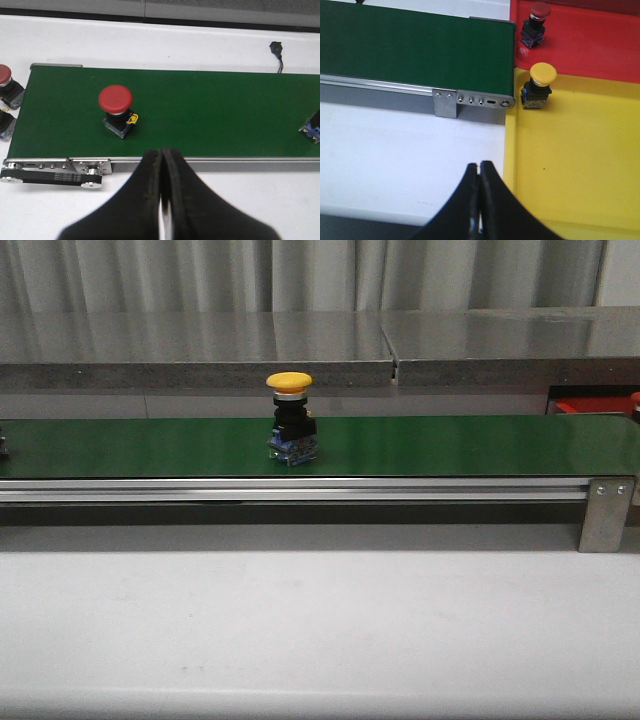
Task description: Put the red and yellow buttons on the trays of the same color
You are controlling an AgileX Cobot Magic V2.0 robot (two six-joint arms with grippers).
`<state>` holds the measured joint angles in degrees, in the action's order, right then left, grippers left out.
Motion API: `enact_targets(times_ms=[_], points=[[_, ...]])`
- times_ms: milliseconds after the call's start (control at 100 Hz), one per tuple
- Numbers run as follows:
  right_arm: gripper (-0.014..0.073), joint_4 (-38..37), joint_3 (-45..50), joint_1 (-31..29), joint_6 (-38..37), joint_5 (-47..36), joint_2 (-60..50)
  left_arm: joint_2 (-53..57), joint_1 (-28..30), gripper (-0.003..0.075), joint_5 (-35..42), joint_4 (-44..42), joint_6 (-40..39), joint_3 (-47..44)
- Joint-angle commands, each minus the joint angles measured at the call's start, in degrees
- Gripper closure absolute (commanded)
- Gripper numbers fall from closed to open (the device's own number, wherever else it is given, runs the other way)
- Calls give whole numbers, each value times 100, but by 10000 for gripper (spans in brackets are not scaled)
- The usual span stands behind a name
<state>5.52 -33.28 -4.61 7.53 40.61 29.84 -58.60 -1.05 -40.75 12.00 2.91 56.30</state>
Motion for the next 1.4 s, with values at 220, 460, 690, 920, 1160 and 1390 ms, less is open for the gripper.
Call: enact_targets(times_ms=[220, 460, 690, 920, 1160, 1390], points=[[668, 22, -148, 8, 63, -386, 16, 1624, -44, 741, 1067, 23, -82, -1277], [668, 22, -148, 8, 63, -386, 16, 2345, -44, 741, 947, 11, -82, -1681], [668, 22, -148, 8, 63, -386, 16, 2389, -44, 741, 898, 11, -82, -1684], [668, 22, -148, 8, 63, -386, 16, 2389, -44, 741, 898, 11, -82, -1684], [668, 22, -148, 8, 63, -386, 16, 2389, -44, 741, 898, 11, -82, -1684], [668, 22, -148, 8, 63, -386, 16, 2389, -44, 741, 898, 11, -82, -1684]])
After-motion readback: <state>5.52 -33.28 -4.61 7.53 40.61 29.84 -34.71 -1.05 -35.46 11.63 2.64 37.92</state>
